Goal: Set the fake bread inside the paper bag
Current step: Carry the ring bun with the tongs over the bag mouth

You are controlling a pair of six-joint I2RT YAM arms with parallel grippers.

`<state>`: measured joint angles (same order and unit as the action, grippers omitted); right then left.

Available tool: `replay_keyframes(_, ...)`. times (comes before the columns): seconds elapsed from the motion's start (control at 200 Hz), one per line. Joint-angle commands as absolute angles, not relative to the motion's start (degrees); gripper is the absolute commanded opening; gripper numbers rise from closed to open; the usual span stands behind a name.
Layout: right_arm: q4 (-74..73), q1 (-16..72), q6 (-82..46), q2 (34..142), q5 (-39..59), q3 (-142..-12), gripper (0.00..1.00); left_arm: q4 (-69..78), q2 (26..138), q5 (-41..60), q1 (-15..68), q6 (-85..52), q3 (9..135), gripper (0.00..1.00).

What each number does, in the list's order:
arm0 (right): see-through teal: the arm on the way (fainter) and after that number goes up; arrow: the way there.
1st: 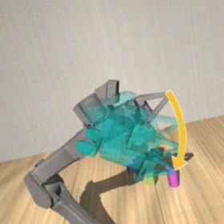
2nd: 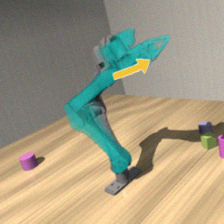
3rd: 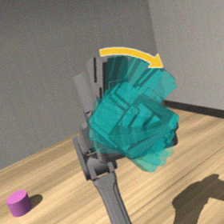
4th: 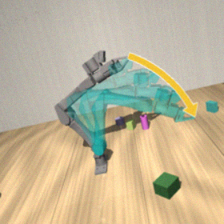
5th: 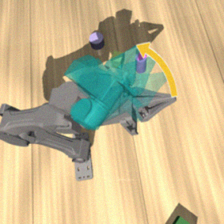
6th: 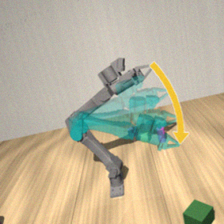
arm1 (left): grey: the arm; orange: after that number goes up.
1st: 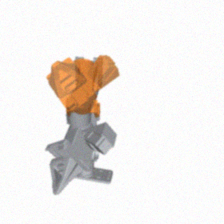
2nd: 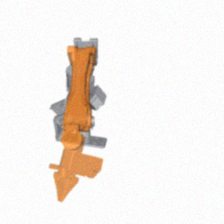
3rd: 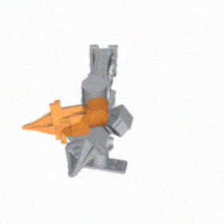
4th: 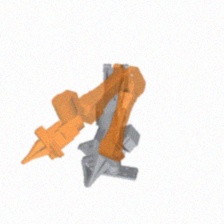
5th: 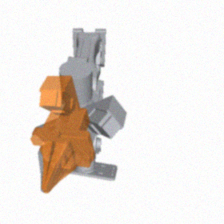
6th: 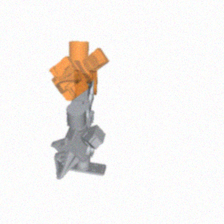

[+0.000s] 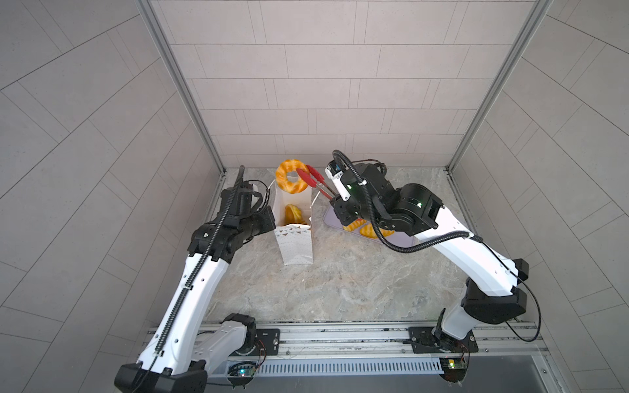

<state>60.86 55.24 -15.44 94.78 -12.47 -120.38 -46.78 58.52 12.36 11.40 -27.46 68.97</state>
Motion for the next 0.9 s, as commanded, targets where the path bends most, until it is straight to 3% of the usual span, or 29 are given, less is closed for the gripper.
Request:
replay_keyframes(0.0,59.50,55.63,-15.56,94.13,-14.01,-119.39,0.32,-46.41,57.30,11.93,11.60,-27.65,68.55,0.07)
replay_keyframes(0.896,60.89,55.64,-14.23,94.22,-15.08,-116.28,0.33,-46.23,57.59,12.20,11.65,-27.77,68.77,0.07)
